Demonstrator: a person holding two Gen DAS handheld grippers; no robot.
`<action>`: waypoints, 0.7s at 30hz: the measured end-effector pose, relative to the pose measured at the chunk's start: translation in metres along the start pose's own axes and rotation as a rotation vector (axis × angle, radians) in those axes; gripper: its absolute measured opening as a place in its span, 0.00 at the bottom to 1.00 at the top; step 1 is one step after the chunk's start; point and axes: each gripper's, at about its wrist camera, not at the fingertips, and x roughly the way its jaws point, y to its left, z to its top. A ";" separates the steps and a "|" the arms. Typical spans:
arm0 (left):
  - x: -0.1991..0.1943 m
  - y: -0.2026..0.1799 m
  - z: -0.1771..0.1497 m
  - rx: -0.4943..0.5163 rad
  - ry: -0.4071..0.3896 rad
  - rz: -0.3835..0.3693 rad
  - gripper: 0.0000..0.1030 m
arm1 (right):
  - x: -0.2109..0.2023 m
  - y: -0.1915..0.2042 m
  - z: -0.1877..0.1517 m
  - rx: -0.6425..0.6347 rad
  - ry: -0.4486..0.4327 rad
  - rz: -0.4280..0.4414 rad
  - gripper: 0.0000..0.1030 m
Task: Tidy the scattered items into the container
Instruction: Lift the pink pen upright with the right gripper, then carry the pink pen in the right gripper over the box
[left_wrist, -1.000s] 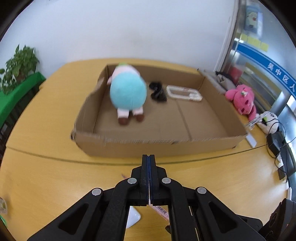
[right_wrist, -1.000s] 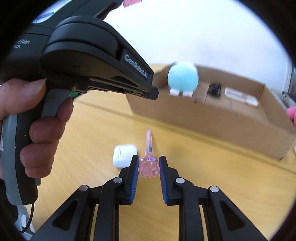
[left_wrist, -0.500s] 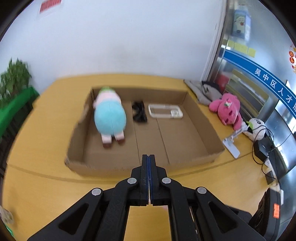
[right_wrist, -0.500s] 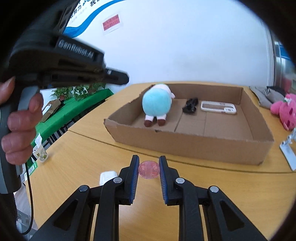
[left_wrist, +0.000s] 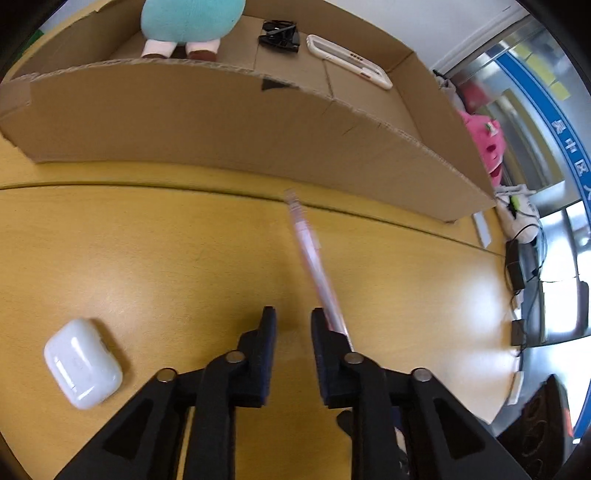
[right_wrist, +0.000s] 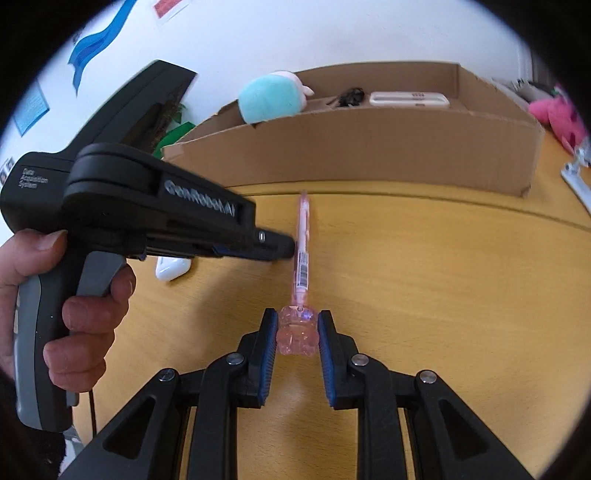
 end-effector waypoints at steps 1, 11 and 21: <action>0.000 0.001 0.002 -0.012 -0.001 -0.025 0.42 | 0.001 -0.003 0.000 0.013 0.006 0.003 0.20; -0.008 0.007 0.008 -0.054 -0.010 -0.131 0.86 | 0.006 -0.007 0.007 0.053 0.024 0.026 0.20; -0.034 0.002 0.012 0.073 -0.073 -0.215 0.86 | 0.004 -0.016 0.013 0.097 0.036 0.059 0.20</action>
